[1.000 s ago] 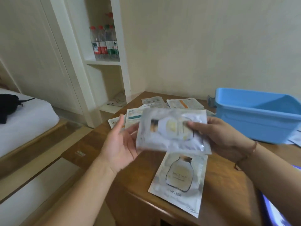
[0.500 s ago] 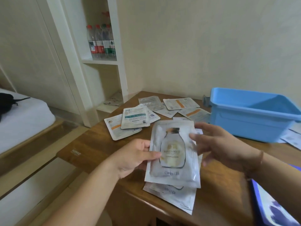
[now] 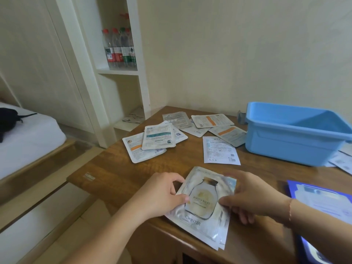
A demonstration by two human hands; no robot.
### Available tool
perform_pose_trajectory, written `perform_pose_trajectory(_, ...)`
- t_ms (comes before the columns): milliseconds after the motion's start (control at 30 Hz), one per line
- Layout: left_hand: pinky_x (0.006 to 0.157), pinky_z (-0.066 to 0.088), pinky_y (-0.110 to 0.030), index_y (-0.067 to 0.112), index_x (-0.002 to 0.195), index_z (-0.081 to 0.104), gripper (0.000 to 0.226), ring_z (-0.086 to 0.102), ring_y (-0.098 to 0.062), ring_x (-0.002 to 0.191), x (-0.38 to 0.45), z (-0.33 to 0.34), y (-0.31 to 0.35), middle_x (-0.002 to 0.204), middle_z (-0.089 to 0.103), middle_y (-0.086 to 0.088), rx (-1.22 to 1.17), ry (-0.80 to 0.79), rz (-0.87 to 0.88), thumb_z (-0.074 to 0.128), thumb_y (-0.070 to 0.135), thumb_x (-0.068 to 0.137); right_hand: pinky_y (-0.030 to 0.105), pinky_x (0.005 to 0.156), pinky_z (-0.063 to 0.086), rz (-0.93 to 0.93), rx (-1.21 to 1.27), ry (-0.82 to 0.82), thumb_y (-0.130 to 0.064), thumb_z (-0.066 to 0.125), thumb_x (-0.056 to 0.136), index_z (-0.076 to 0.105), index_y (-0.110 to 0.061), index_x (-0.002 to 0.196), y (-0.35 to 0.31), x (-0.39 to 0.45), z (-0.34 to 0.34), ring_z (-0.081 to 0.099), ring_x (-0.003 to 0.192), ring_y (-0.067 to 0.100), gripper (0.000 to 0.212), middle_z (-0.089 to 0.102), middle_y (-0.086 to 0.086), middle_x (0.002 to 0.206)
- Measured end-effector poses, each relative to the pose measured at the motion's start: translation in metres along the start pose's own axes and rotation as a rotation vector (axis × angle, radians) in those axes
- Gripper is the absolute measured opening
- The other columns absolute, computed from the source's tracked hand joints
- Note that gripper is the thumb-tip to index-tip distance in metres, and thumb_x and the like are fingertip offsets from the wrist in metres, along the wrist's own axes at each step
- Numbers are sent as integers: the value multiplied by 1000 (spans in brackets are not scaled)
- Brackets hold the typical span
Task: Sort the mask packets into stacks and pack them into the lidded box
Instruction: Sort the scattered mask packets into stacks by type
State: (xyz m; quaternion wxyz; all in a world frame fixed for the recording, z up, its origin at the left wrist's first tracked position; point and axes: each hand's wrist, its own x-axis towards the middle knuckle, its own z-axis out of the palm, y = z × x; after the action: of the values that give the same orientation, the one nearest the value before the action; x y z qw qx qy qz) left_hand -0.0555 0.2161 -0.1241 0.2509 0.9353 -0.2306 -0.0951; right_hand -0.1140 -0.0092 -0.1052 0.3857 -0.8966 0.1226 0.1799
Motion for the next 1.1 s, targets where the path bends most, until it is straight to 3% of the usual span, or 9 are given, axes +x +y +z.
perform_pose_trajectory(100, 84, 51, -27, 43, 131, 51, 53, 58, -1, 89, -14, -4, 2, 88, 64, 14, 100, -3, 22, 63, 63, 82, 15, 56, 47, -123, -275, 259, -48, 68, 83, 51, -38, 133, 2, -1, -2, 62, 71, 5, 53, 63, -12, 86)
perform_pose_trajectory(167, 91, 43, -22, 46, 139, 40, 75, 46, 4, 106, -25, -6, 2, 116, 50, 28, 132, -75, 63, 62, 75, 74, 16, 68, 48, -250, -451, 391, -60, 59, 83, 52, -44, 129, 2, -2, -1, 55, 90, 2, 49, 56, -20, 102)
perform_pose_trajectory(267, 107, 27, -26, 46, 149, 24, 96, 21, 3, 129, -35, -2, 5, 143, 23, 33, 216, -158, 153, 65, 78, 68, 28, 103, 41, -322, -484, 252, -69, 54, 80, 42, -47, 137, 2, 4, 3, 31, 127, 4, 63, 37, -22, 139)
perform_pose_trajectory(333, 108, 22, -27, 46, 148, 24, 93, 14, 4, 129, -39, 4, 8, 147, 17, 32, 220, -119, 178, 65, 75, 70, 33, 111, 34, -284, -424, 165, -68, 57, 80, 40, -44, 140, 3, 9, 3, 24, 136, 7, 66, 33, -20, 146)
perform_pose_trajectory(433, 107, 18, -26, 44, 148, 29, 90, 11, 10, 120, -40, 15, 8, 147, 18, 31, 154, -31, 189, 65, 74, 71, 35, 112, 34, -251, -403, 168, -66, 59, 80, 41, -43, 138, 5, 16, 1, 26, 137, 9, 66, 37, -17, 146)
perform_pose_trajectory(567, 103, 17, -22, 42, 147, 32, 90, 15, 3, 126, -38, 28, 5, 147, 23, 29, 154, 51, 197, 61, 78, 69, 35, 110, 37, -239, -419, 174, -66, 59, 80, 40, -45, 138, 8, 22, -2, 28, 134, 9, 64, 40, -17, 144)
perform_pose_trajectory(867, 102, 18, -20, 41, 144, 39, 86, 13, 6, 124, -38, 38, -1, 137, 24, 32, 39, 71, 178, 67, 73, 69, 36, 110, 31, -276, -592, 142, -71, 40, 85, 28, -55, 142, 16, 25, -5, 24, 130, 11, 60, 28, -22, 148)
perform_pose_trajectory(1100, 98, 19, -27, 38, 136, 47, 75, 20, 0, 125, -33, 39, 0, 137, 32, 23, 39, 74, 263, 67, 71, 72, 35, 111, 30, -248, -626, 122, -73, 42, 83, 29, -57, 139, 14, 24, -9, 25, 129, 9, 60, 27, -24, 147)
